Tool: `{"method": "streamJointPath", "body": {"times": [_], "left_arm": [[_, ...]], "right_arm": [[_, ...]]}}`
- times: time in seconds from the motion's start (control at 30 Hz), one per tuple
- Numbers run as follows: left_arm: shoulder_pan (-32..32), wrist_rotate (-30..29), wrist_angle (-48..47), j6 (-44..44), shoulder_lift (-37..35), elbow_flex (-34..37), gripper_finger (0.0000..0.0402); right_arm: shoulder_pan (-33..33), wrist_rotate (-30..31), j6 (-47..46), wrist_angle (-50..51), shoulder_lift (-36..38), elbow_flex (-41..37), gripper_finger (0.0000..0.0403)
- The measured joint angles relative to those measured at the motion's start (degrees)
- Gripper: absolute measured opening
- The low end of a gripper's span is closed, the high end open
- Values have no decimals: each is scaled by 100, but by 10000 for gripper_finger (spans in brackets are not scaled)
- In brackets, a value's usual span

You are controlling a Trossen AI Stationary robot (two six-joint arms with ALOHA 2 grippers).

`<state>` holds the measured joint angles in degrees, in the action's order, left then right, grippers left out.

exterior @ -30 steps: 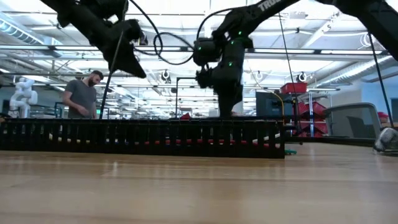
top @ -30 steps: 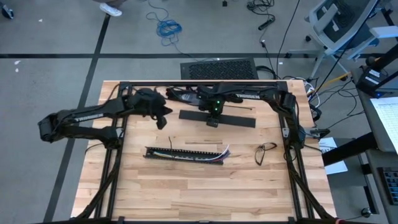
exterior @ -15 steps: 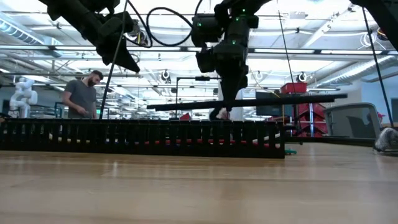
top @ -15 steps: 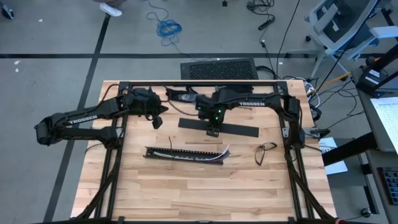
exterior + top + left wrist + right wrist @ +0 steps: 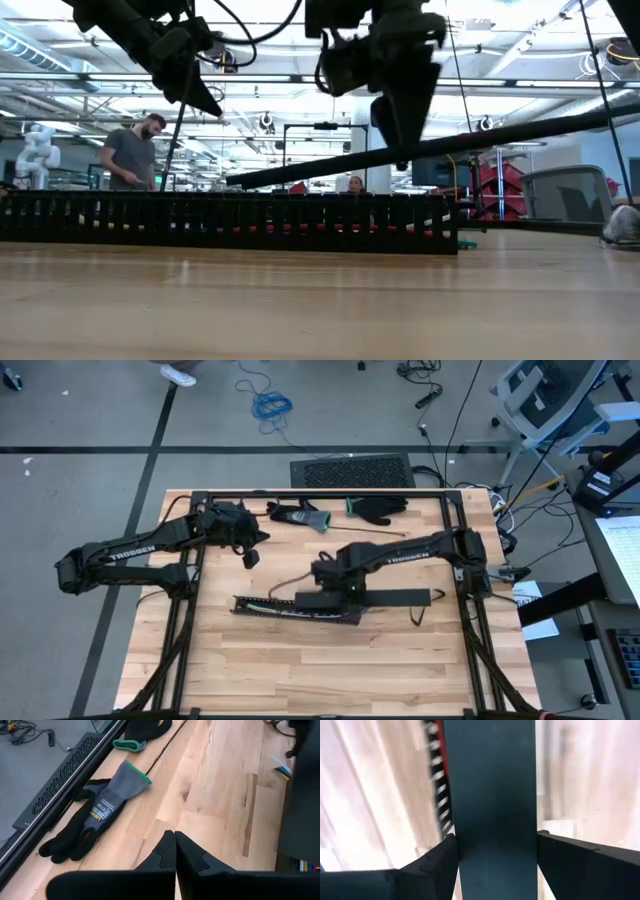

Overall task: Ziptie cables
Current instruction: Close the black cable duct

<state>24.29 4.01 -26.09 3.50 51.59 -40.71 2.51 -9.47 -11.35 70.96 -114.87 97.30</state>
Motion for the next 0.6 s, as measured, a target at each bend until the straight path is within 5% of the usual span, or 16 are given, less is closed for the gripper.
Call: {"method": "streamJointPath", "body": {"times": [0.27, 0.6], "left_arm": [[0, 2, 2, -296, 0, 0, 0], [0, -6, 2, -760, 0, 0, 0]], "right_arm": [[458, 33, -29, -141, 277, -156, 226], [551, 205, -1220, -947, 2112, -2170, 229]]}}
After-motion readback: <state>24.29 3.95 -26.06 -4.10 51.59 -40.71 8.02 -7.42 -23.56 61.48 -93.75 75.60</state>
